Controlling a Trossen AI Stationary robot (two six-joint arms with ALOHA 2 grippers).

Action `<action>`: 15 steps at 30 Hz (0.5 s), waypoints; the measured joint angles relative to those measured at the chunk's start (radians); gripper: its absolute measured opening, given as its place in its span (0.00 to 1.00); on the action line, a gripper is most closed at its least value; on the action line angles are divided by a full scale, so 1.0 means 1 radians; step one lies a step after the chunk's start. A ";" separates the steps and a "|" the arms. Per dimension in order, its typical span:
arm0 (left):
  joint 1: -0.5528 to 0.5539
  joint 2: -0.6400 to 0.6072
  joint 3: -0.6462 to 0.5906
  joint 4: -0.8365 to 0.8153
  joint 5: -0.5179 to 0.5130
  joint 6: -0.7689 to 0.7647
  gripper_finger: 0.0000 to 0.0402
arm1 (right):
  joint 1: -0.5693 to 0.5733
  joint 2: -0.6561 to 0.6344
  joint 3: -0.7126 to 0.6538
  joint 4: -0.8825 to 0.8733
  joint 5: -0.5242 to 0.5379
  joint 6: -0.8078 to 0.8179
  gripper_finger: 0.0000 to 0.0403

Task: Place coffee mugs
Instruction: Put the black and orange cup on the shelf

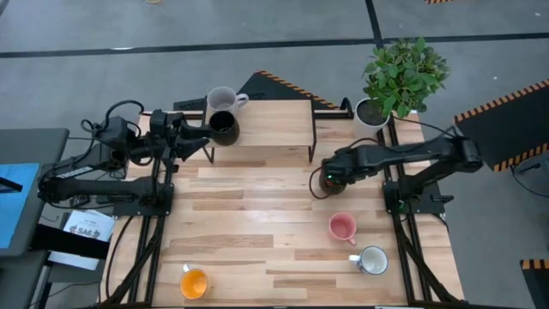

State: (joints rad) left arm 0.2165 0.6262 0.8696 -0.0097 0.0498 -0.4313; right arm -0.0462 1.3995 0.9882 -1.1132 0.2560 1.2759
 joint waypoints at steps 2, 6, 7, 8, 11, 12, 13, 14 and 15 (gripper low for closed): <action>0.000 0.002 0.000 -0.002 0.000 0.000 0.43 | -0.004 0.037 0.000 -0.025 0.006 0.000 0.55; 0.000 0.001 0.000 -0.001 -0.002 0.000 0.43 | -0.009 0.087 0.000 -0.041 0.012 -0.011 0.48; 0.000 0.001 0.000 0.000 -0.002 0.000 0.43 | -0.009 0.095 0.000 -0.039 0.014 -0.022 0.45; 0.000 0.001 0.000 0.000 -0.003 0.000 0.43 | -0.009 0.098 0.000 -0.039 0.017 -0.024 0.41; 0.000 0.001 0.000 0.000 -0.009 0.000 0.43 | -0.008 0.098 0.000 -0.043 0.027 -0.043 0.27; 0.000 0.001 0.000 0.000 -0.010 0.000 0.43 | -0.006 0.091 0.000 -0.049 0.027 -0.050 0.21; 0.000 0.001 0.000 0.000 -0.010 0.000 0.43 | -0.002 0.080 0.000 -0.054 0.026 -0.061 0.16; 0.000 0.001 0.000 0.000 -0.010 0.000 0.43 | 0.004 0.067 0.000 -0.063 0.021 -0.081 0.11; 0.000 0.001 0.000 0.000 -0.010 0.000 0.43 | 0.012 0.048 0.002 -0.077 0.019 -0.081 0.10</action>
State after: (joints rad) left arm 0.2165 0.6273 0.8696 -0.0097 0.0399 -0.4309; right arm -0.0339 1.4472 0.9898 -1.1901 0.2753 1.1947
